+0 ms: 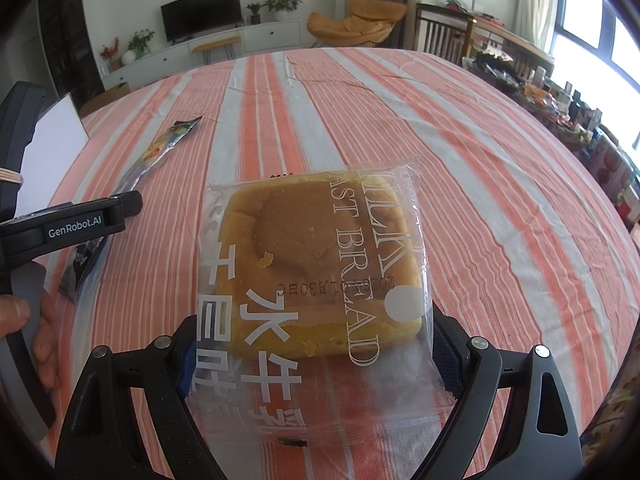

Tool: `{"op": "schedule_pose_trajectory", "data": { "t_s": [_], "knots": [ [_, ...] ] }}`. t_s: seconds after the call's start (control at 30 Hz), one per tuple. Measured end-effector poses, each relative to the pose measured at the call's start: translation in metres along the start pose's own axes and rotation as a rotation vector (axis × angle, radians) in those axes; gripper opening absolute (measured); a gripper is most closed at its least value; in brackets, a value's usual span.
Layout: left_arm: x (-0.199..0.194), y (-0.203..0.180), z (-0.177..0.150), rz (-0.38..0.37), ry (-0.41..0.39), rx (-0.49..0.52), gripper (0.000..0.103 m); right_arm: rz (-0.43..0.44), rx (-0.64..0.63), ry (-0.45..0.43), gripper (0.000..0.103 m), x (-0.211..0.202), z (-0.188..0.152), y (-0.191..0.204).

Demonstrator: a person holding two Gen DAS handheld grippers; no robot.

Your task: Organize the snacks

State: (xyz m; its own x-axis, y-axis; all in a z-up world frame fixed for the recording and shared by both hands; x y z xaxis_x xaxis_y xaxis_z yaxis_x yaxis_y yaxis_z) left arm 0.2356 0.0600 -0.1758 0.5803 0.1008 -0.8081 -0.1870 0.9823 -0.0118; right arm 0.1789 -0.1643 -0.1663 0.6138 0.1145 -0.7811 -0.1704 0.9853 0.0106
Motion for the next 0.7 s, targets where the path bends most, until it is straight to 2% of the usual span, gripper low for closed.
{"op": "schedule_pose_trajectory", "data": {
  "t_s": [0.7],
  "knots": [
    [0.0005,-0.0006,0.0008,0.005,0.007,-0.005,0.103,0.0,-0.001,0.0,0.091,0.0006,0.0,0.0003]
  ]
}}
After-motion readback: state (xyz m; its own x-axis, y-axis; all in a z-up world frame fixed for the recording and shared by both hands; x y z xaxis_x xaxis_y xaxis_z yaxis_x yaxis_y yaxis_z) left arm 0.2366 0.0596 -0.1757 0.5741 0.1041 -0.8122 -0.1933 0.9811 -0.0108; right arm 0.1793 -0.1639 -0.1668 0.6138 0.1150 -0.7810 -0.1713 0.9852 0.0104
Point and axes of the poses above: each gripper's, at about its wrist camera, not at the fingertips, and x roughly the way its jaws point, y to its left, z to its top, the point moved 2 cm from there along x, roughly the way its jaws point, and after that the axes turned 1 degree about -x, right-handed, at the moved point
